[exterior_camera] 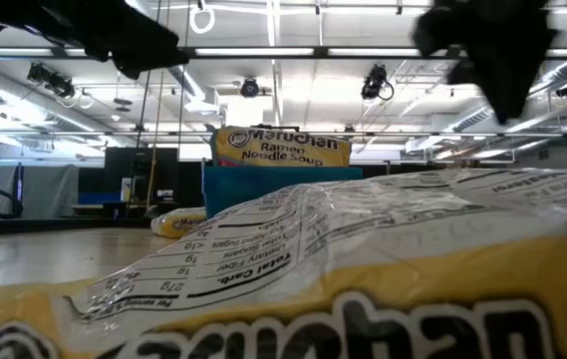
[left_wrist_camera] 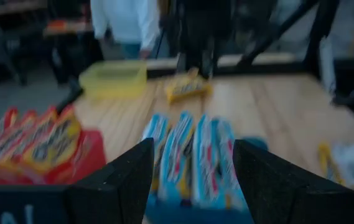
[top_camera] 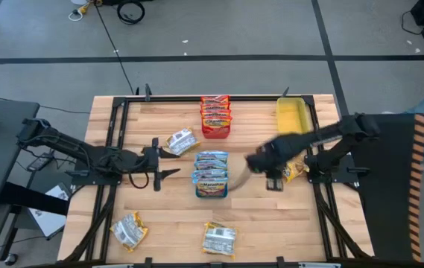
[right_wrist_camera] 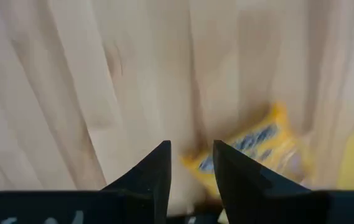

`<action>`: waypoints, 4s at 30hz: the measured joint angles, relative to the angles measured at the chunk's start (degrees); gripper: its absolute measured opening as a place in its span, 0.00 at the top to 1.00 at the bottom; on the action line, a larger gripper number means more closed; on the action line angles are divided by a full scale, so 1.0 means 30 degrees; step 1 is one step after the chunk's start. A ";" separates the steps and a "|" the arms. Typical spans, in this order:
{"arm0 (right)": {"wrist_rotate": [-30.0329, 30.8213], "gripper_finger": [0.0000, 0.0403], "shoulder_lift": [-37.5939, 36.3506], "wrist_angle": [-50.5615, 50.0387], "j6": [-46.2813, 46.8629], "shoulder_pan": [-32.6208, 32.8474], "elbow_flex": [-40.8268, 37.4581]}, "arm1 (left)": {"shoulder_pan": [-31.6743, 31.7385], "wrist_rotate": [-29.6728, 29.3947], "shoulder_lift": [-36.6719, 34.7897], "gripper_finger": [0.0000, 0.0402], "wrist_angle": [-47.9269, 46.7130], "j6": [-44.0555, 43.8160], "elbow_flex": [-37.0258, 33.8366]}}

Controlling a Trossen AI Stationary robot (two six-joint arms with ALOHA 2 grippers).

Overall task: Sort Maruchan noodles
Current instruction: Put the yellow noodle pack into the yellow bin

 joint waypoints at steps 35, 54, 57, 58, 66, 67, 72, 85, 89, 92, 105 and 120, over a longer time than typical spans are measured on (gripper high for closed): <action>0.2293 0.69 -0.1530 0.9229 -0.8782 -0.1297 -0.5485 | -0.1006 0.0390 0.1410 0.45 0.4391 0.1605 -0.0923; -0.6836 0.42 -0.2025 1.2726 -0.8486 -0.8137 -0.9183 | -0.1006 0.0277 0.1410 0.45 0.3415 0.1528 -0.0923; -0.7037 0.42 -0.1924 1.3187 -0.8429 -0.8137 -0.9606 | -0.1006 -0.0093 0.1410 0.45 0.3386 0.1592 -0.0923; -0.7093 0.43 -0.1736 1.3226 -0.8408 -0.8129 -0.9664 | -0.1006 -0.0168 0.1410 0.45 0.3403 0.1597 -0.0923; -0.8373 0.42 0.1126 1.3388 -0.8574 -0.7762 -0.9296 | -0.1013 -0.0192 0.1410 0.45 0.3198 0.1586 -0.0923; -0.8551 0.42 0.1433 1.3341 -0.8879 -0.7702 -0.9203 | -0.1013 -0.0192 0.1410 0.45 0.3123 0.1532 -0.0923; -0.8473 0.49 0.2179 1.3227 -1.0210 -0.7337 -0.8792 | -0.1013 -0.0192 0.1410 0.45 0.2921 0.1452 -0.0923; -0.6967 0.98 0.0956 1.2422 -1.1304 -0.7167 -0.7740 | -0.1013 -0.0192 0.1410 0.45 0.2905 0.1437 -0.0923; -0.5143 0.97 0.0508 1.0667 -1.1468 -0.6736 -0.6376 | -0.1013 -0.0192 0.1410 0.45 0.2905 0.1452 -0.0923; -0.3679 0.99 -0.0062 0.8770 -1.2075 -0.6580 -0.5306 | -0.1013 -0.0192 0.1410 0.45 0.2854 0.1452 -0.0923; 1.3065 0.99 -0.6619 0.5997 -1.1151 -0.7601 -0.3764 | -0.1013 -0.0192 0.1410 0.45 0.2626 0.1459 -0.0923; 2.1279 0.99 -1.0513 1.0102 -1.5502 -1.0465 -1.0750 | -0.1009 -0.0248 0.1404 0.45 0.2497 0.1452 -0.0923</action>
